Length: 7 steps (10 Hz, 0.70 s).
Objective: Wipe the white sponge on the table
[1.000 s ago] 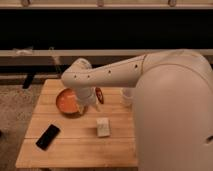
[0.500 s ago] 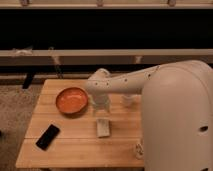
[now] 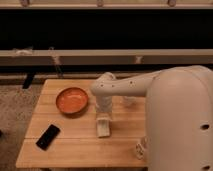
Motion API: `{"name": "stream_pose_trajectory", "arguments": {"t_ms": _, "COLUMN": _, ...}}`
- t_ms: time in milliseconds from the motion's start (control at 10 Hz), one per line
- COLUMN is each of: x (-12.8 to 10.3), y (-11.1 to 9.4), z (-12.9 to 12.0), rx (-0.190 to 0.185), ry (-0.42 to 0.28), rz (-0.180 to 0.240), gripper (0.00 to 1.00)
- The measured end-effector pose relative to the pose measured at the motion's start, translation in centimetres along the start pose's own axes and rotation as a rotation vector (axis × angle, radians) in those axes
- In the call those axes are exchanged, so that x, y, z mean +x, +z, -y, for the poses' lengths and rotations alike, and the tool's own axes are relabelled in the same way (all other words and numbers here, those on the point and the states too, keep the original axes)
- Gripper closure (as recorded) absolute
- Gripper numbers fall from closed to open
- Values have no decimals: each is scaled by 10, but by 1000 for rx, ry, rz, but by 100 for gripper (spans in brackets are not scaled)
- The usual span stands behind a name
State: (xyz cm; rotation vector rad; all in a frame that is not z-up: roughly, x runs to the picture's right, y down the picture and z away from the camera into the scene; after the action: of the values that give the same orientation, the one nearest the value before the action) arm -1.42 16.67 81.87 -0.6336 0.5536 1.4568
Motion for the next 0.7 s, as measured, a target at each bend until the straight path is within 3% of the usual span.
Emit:
{"name": "stream_pose_trajectory", "arguments": {"t_ms": 300, "x": 6, "y": 10, "z": -4, "rx": -17, "ry": -17, "rz": -34, "gripper": 35}}
{"name": "stream_pose_trajectory", "arguments": {"t_ms": 700, "x": 11, "y": 23, "z": -11, "rx": -8, "ry": -54, "rz": -72, "gripper": 35}}
